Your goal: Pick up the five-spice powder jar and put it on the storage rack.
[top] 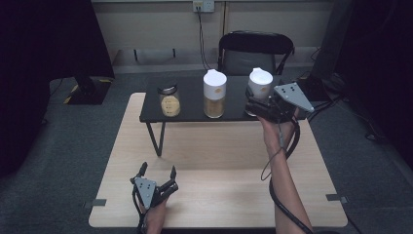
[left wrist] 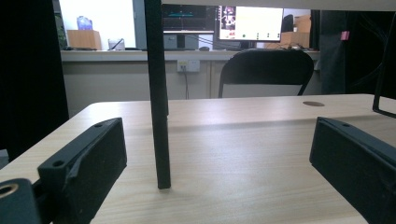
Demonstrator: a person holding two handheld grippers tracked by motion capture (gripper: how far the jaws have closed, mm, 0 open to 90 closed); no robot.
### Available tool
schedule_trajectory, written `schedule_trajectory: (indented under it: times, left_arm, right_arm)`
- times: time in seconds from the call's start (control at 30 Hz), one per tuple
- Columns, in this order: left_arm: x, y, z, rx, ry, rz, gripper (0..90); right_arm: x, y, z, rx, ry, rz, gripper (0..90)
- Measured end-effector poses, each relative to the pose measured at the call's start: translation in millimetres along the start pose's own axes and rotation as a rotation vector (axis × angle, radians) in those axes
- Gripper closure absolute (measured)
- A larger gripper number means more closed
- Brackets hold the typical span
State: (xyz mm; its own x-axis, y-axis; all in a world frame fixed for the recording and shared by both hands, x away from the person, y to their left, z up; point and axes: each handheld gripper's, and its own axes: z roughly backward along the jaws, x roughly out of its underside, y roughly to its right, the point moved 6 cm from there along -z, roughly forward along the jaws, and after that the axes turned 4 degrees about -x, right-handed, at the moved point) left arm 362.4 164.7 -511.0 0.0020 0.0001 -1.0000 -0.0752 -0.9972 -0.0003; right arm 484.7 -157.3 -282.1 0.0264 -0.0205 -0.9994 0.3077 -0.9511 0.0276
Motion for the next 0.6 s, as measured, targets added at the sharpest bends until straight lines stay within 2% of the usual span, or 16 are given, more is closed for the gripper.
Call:
schedule_trajectory:
  times: [0.43,0.6]
  left_arm:
    - [0.0,0.0,0.1,0.0,0.0,0.0,3.3]
    - [0.0,0.0,0.1,0.0,0.001,-0.001,3.3]
  right_arm:
    - [-2.3,-4.7,10.0,-0.027,0.034,-0.011,0.0]
    - [-6.7,-5.1,15.9,-0.008,0.052,0.01,0.2]
